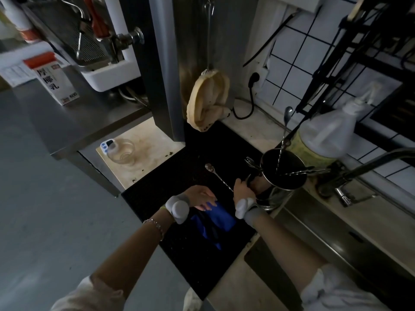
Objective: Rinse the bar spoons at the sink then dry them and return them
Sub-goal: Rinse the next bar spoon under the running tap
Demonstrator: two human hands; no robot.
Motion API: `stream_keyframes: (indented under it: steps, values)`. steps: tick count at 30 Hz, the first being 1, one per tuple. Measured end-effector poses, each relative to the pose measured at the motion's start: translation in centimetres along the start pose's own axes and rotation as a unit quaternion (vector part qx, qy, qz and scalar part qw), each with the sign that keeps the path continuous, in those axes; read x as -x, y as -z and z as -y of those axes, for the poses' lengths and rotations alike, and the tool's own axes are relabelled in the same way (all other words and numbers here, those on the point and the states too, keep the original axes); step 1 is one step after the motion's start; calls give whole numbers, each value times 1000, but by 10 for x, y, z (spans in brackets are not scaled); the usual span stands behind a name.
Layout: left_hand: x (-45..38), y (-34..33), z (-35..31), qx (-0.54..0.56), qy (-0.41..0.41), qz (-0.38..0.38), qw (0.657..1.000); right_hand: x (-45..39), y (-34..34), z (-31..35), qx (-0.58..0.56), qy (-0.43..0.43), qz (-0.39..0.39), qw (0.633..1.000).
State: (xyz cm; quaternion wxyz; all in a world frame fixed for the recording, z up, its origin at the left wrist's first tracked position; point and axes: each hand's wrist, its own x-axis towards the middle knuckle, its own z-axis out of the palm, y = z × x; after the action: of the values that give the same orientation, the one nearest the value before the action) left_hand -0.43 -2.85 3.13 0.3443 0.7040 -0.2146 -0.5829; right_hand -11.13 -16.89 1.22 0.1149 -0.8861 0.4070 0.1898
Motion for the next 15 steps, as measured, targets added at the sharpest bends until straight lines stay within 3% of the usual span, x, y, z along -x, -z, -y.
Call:
stream_keyframes:
  steps: [9,15]
  values:
    - [9,-15,14,-4,-1,-14,1000,7,-9,-3,66,55,50,995]
    - [17,-24,18,21,-10,-12,1000,25,-5,-28,-5,123,56,991]
